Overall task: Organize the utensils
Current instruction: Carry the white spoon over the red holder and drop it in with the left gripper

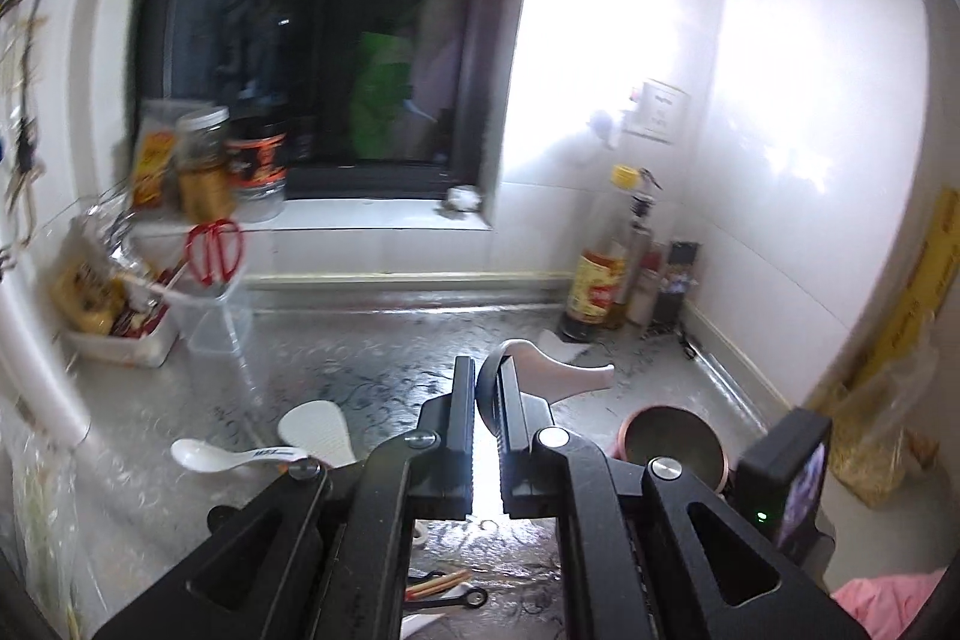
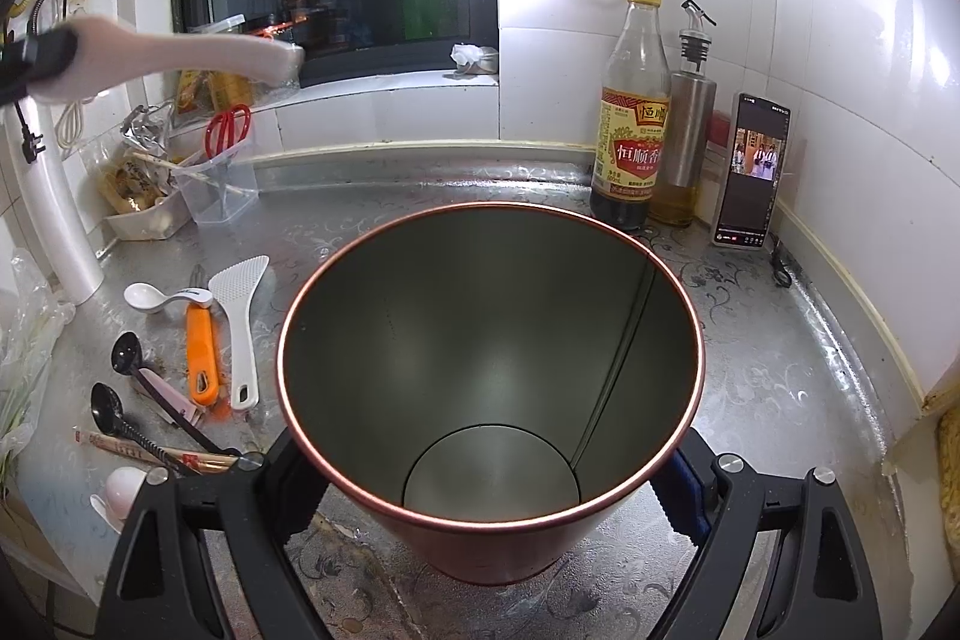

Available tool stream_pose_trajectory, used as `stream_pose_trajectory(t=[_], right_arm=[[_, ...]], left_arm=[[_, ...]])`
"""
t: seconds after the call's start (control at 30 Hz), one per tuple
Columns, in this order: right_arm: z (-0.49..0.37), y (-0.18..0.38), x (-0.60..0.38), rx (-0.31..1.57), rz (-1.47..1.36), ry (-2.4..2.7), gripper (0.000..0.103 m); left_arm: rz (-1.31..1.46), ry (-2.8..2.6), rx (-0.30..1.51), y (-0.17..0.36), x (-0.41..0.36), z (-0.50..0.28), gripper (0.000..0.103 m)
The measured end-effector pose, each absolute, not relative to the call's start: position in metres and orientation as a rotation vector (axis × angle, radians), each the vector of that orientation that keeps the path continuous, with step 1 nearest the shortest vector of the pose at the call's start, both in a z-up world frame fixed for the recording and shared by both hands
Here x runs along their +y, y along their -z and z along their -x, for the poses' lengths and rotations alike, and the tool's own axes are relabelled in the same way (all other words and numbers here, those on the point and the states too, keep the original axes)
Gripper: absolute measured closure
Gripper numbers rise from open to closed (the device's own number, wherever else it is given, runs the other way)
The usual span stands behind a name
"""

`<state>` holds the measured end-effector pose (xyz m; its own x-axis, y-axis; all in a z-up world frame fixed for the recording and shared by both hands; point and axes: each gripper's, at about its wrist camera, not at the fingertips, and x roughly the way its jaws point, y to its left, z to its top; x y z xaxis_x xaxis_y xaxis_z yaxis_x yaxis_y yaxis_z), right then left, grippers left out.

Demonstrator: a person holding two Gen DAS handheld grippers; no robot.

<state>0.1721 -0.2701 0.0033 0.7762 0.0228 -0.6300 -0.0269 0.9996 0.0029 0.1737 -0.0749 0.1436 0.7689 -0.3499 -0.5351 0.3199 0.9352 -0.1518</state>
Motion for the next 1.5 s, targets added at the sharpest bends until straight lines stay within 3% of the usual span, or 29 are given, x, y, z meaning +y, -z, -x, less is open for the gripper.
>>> stream_pose_trajectory(t=[0.33, 0.83, 0.93, 1.0, 1.37, 1.5], right_arm=[[-0.17, -0.002, -0.269, 0.684, 0.011, -0.033, 0.012], [-0.171, -0.002, -0.269, 0.686, 0.011, -0.035, 0.012], [-0.171, -0.002, -0.269, 0.685, 0.011, -0.035, 0.012], [-0.172, -0.002, -0.269, 0.686, 0.013, -0.035, 0.012], [-0.171, -0.002, -0.267, 0.687, 0.017, -0.033, 0.012], [-0.171, -0.002, -0.267, 0.688, 0.017, -0.033, 0.012]], left_arm=[[-0.087, 0.465, 0.66, -0.128, -0.124, -0.167, 0.097], [-0.05, 0.568, 0.767, -0.114, -0.147, -0.172, 0.096], [-0.04, 0.579, 0.779, -0.113, -0.147, -0.173, 0.09], [-0.036, 0.581, 0.781, -0.114, -0.147, -0.174, 0.08], [0.039, 0.497, 0.814, -0.105, -0.117, -0.185, 0.079], [0.086, 0.41, 0.84, -0.097, -0.092, -0.194, 0.066]])
